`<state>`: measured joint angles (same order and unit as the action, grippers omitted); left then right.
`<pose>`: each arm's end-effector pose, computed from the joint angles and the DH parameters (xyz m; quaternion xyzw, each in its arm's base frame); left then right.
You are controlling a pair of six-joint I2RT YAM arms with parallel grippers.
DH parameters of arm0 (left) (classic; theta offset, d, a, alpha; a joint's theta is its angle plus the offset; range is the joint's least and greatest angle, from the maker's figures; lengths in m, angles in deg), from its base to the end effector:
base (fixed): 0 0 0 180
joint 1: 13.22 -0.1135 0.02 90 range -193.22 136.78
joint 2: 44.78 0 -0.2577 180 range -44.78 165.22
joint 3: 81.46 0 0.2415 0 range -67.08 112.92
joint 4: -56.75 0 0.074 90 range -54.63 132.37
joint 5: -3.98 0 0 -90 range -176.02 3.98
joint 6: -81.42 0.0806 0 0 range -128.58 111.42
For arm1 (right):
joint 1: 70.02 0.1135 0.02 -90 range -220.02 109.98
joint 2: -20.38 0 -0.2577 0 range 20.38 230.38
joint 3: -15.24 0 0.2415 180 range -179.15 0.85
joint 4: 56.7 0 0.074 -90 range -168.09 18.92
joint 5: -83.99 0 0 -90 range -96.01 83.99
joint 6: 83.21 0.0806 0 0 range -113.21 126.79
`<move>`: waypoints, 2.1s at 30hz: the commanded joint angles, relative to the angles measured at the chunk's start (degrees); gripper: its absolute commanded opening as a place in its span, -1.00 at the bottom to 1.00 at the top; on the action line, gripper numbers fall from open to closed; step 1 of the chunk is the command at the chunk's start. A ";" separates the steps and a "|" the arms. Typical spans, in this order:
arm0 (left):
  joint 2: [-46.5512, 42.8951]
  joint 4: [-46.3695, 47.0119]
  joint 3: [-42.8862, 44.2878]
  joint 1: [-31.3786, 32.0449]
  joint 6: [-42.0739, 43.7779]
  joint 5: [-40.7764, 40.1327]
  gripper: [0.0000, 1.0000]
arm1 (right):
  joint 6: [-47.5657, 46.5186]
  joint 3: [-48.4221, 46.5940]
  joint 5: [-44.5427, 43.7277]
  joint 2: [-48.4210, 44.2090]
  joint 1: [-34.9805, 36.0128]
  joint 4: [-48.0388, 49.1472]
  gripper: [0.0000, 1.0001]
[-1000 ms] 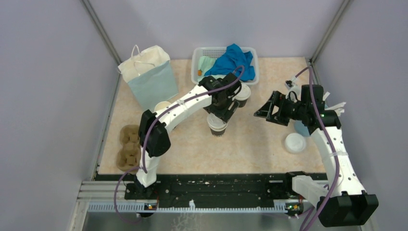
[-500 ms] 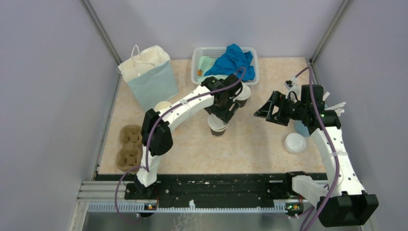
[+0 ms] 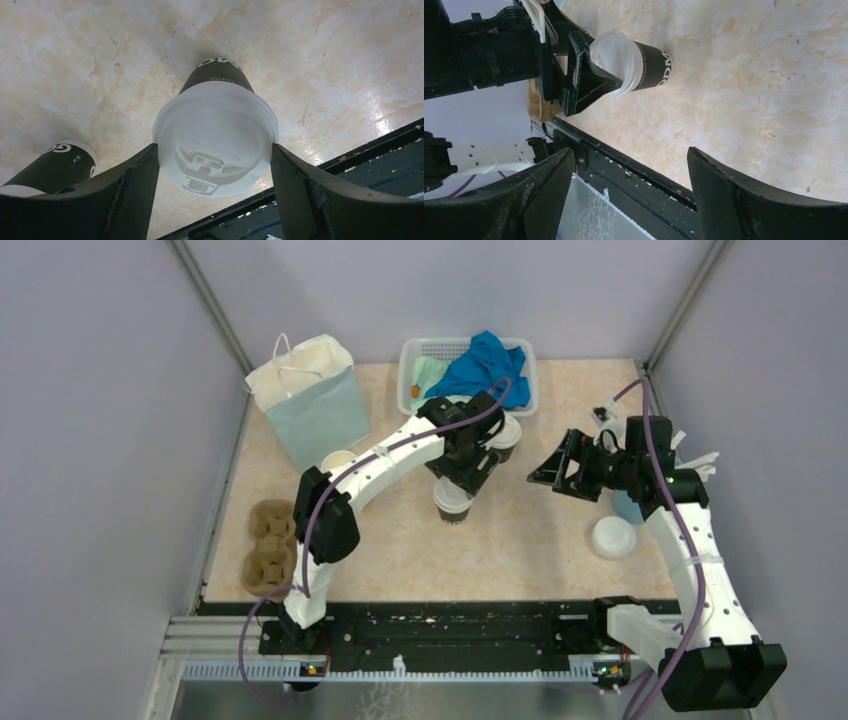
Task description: Pack the takeout coffee
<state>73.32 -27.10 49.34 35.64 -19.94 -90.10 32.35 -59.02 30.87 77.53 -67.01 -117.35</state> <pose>0.2851 -0.3177 0.2478 0.3114 0.9354 -0.0517 0.1592 0.2086 0.0594 0.3057 0.0481 0.8793 0.3740 0.2909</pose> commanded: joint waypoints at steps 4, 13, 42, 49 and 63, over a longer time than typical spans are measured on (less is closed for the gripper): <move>0.52 -0.19 0.17 0.27 0.98 0.15 0.64 | -0.34 0.80 0.73 -1.00 0.42 1.60 0.66; 1.03 -0.27 -0.64 0.25 1.07 -0.84 0.65 | -0.34 1.10 1.08 -0.91 0.51 1.78 0.66; -17.70 14.06 -20.82 -13.70 -9.92 19.72 0.55 | 16.71 14.81 10.69 15.97 15.23 36.88 0.30; -18.17 19.18 -25.17 -16.24 -11.42 23.78 0.30 | 22.08 17.70 10.49 24.19 16.51 48.99 -0.36; -15.92 20.08 -26.79 -16.26 -11.52 25.55 0.04 | 24.99 18.11 10.40 29.35 16.95 55.10 -0.35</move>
<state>56.80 -8.50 23.42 19.23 -31.41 -65.66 56.59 -41.12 40.68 105.96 -50.90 -66.46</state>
